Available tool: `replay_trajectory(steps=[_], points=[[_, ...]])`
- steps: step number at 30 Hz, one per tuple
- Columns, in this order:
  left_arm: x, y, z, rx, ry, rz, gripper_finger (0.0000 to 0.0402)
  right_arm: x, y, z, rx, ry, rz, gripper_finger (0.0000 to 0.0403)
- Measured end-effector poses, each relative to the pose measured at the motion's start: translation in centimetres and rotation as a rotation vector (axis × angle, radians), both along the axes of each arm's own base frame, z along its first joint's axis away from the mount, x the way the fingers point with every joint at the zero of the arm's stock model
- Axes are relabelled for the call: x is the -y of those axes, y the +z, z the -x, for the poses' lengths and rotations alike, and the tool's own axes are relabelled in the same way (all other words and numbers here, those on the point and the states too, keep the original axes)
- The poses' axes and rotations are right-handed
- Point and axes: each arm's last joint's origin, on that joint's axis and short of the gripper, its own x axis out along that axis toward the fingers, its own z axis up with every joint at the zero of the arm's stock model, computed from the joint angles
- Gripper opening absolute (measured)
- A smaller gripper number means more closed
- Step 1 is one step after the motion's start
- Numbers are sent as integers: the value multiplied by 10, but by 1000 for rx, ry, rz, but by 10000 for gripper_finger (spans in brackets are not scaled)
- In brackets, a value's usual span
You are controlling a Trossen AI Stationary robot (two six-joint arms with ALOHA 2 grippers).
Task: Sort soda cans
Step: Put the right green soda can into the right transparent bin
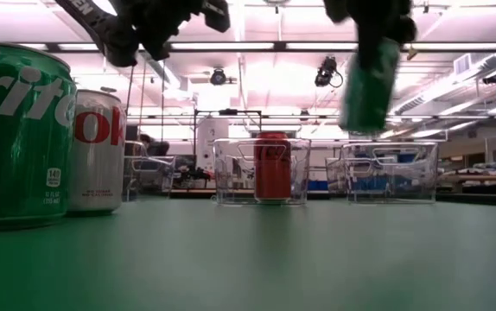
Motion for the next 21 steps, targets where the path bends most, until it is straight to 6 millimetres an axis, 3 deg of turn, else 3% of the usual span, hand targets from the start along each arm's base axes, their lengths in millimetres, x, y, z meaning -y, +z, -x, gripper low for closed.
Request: replay_trajectory(steps=[4,8,15,21], points=[[-9,2,6,-7,32,8,7,37,39,3,82,-68,124,312],[-17,1,8,-29,53,17,7,92,51,15,77,-170,174,312],[-31,-4,12,-85,83,21,7,180,34,43,77,-305,171,312],[-36,-10,10,-105,113,12,7,216,-5,60,76,-317,104,312]])
